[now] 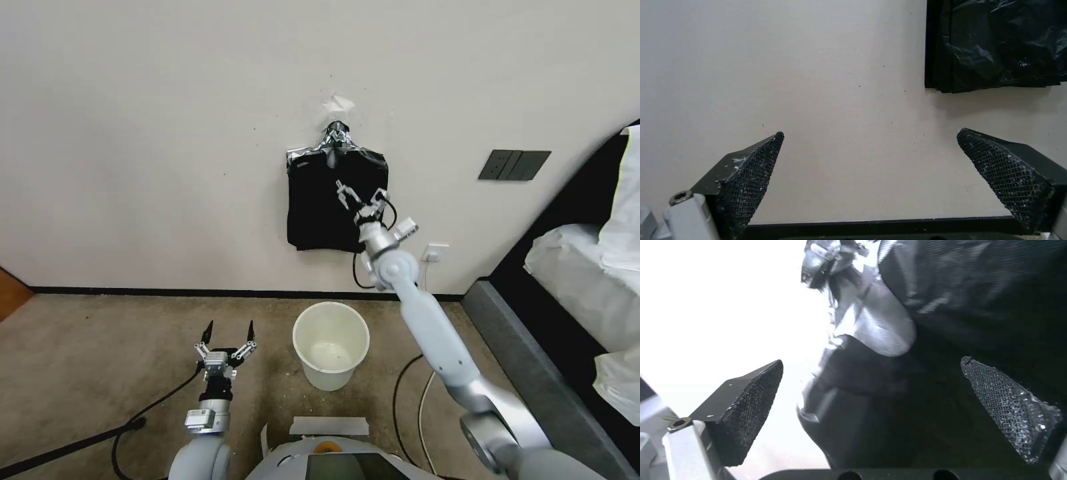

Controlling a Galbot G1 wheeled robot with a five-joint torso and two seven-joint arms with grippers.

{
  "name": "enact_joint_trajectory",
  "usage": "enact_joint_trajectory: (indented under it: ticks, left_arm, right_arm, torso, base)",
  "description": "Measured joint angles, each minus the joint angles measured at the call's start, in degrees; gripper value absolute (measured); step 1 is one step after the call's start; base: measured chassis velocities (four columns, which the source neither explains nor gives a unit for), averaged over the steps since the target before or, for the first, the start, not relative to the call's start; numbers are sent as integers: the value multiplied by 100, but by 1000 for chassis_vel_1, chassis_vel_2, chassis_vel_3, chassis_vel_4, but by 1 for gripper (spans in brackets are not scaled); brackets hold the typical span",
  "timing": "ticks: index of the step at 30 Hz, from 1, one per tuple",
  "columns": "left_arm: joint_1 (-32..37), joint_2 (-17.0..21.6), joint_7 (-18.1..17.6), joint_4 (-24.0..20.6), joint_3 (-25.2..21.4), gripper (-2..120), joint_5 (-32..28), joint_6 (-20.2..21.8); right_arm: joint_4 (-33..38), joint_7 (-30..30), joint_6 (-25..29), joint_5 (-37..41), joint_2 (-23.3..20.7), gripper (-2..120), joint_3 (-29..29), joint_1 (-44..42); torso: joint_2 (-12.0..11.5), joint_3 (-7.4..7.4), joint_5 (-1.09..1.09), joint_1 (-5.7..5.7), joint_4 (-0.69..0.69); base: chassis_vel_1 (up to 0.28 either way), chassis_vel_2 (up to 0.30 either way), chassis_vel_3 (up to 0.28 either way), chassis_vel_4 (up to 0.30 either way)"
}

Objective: Place a trash bag onto the trash bin.

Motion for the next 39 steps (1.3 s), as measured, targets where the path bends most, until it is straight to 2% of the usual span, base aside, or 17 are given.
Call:
enact_joint_trajectory:
  ticks: [11,39]
  left_arm:
    - [9,15,-2,-1,-103,100,-32,-14]
    - [61,-15,-9,-64,-116,100,-70,-16]
  right_arm:
    - [-386,-141,-15,26,246,100,68,261]
    - [-606,-493,-147,137,286,100,165,458]
  torso:
    - [0,-1,0,0,0]
    - [0,-1,1,-1,0]
  base:
    - [0,0,0,0]
    - [0,0,0,0]
